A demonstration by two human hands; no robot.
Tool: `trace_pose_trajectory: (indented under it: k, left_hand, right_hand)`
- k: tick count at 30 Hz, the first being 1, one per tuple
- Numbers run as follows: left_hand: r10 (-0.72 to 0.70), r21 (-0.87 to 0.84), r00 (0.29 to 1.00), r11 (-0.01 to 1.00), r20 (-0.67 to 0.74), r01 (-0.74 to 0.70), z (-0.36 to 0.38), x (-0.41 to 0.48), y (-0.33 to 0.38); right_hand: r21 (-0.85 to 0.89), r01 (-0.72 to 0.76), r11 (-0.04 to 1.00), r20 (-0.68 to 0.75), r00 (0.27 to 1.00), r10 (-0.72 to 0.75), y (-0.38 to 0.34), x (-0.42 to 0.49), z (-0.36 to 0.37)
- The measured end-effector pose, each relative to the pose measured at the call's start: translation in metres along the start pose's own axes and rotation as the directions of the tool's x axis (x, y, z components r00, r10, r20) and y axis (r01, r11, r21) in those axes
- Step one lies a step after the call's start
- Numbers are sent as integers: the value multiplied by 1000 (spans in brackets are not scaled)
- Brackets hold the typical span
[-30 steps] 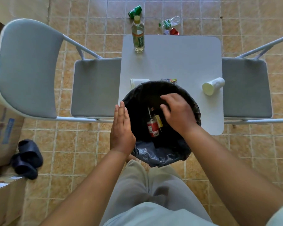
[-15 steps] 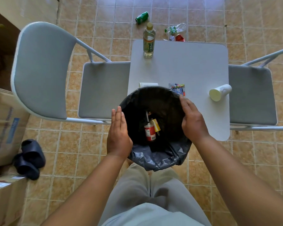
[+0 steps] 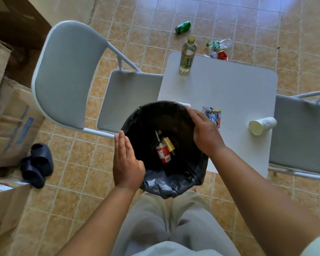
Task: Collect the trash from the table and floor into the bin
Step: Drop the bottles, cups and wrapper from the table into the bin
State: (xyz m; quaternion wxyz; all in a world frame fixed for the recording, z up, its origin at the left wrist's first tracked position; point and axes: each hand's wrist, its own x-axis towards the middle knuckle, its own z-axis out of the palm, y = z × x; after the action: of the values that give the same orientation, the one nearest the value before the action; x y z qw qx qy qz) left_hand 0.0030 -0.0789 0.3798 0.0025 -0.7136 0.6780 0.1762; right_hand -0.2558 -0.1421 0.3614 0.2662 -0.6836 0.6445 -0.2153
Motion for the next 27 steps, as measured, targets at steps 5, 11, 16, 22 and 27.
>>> trace_pose_trajectory:
  k: [5,11,16,22,27]
  left_hand:
    - [-80,-47,994,996,-73,77,12,-3,11]
    - [-88,-61,986,995,-141,80,22,-6,10]
    - [-79,-56,979,996,-190,69,24,-6,11]
    - [-62,-58,973,997,-222,50,30,-7,6]
    - [-56,-81,968,996,-245,37,30,-6,6]
  right_hand:
    - [108,46,993,78,995,-55,10,8,-14]
    - [363,-230,903,-12,968,252,49,84,-15]
    - [-251,-124,960,378,900,215,93,137,36]
    - [-442,94,892,475,868,144,120,150,92]
    - [-367,44,929,368,924,101,136,144,96]
